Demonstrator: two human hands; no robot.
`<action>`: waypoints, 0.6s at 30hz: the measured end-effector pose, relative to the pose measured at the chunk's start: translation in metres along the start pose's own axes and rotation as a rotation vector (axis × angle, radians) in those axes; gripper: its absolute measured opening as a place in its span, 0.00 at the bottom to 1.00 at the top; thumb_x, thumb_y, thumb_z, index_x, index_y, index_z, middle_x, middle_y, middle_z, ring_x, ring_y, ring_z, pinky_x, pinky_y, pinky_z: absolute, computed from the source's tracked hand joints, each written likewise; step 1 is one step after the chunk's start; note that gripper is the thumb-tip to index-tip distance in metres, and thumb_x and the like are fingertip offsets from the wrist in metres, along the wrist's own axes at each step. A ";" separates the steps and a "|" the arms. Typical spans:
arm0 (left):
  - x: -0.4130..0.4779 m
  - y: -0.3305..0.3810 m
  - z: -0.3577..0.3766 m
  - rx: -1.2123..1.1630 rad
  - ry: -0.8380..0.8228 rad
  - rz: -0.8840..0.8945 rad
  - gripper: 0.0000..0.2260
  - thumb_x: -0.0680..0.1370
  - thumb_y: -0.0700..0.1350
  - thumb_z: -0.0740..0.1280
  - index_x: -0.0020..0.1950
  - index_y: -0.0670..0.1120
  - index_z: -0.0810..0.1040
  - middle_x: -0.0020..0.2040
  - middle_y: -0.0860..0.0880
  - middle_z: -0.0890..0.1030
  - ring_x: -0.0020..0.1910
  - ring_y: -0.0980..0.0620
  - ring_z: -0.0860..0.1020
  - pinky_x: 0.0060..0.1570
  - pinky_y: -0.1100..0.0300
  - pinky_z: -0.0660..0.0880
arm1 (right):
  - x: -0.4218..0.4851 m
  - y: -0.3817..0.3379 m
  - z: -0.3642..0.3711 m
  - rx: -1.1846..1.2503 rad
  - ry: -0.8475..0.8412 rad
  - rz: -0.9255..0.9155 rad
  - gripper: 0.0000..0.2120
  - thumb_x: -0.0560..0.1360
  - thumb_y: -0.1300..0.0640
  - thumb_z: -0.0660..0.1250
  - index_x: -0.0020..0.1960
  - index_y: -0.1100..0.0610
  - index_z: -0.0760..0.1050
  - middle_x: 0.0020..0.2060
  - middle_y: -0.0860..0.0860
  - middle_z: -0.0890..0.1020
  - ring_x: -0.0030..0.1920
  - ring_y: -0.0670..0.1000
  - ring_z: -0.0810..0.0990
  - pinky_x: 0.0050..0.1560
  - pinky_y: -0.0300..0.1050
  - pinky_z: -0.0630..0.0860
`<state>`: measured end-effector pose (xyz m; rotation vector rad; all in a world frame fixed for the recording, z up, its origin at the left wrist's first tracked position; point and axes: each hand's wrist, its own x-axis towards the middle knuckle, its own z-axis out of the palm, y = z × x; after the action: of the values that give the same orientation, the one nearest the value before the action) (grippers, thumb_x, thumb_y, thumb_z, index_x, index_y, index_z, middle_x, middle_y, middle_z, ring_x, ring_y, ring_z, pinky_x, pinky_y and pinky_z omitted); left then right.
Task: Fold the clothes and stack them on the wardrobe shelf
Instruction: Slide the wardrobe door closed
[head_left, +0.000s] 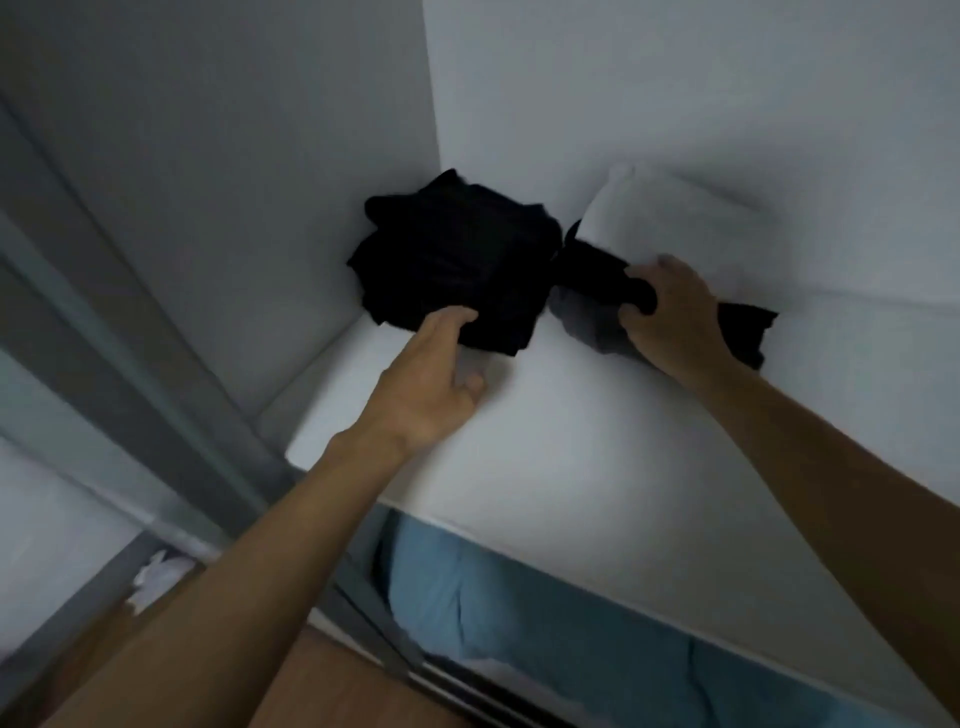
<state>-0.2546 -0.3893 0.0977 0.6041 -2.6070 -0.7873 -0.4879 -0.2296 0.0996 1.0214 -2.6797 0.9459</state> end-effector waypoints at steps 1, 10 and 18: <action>-0.026 -0.003 -0.006 -0.017 0.024 -0.007 0.26 0.78 0.48 0.66 0.74 0.55 0.63 0.73 0.57 0.67 0.70 0.55 0.70 0.67 0.53 0.70 | -0.013 -0.013 0.002 0.177 0.083 -0.031 0.20 0.75 0.57 0.64 0.66 0.59 0.74 0.66 0.58 0.74 0.68 0.58 0.71 0.68 0.48 0.66; -0.177 -0.067 -0.078 -0.061 0.194 -0.265 0.14 0.77 0.38 0.65 0.61 0.50 0.75 0.56 0.54 0.81 0.50 0.53 0.80 0.54 0.50 0.77 | -0.108 -0.262 0.056 1.053 -0.559 -0.020 0.12 0.83 0.52 0.58 0.54 0.54 0.79 0.49 0.51 0.84 0.52 0.49 0.82 0.60 0.50 0.74; -0.208 -0.113 -0.096 -0.060 0.132 -0.349 0.19 0.79 0.50 0.64 0.69 0.52 0.67 0.62 0.50 0.78 0.60 0.46 0.78 0.58 0.45 0.76 | -0.135 -0.345 0.104 1.089 -0.431 0.100 0.30 0.80 0.38 0.56 0.74 0.56 0.69 0.72 0.53 0.73 0.71 0.49 0.71 0.75 0.49 0.64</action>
<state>-0.0027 -0.4148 0.0640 1.0727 -2.3801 -0.8902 -0.1542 -0.4143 0.1506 1.3341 -2.4154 2.5946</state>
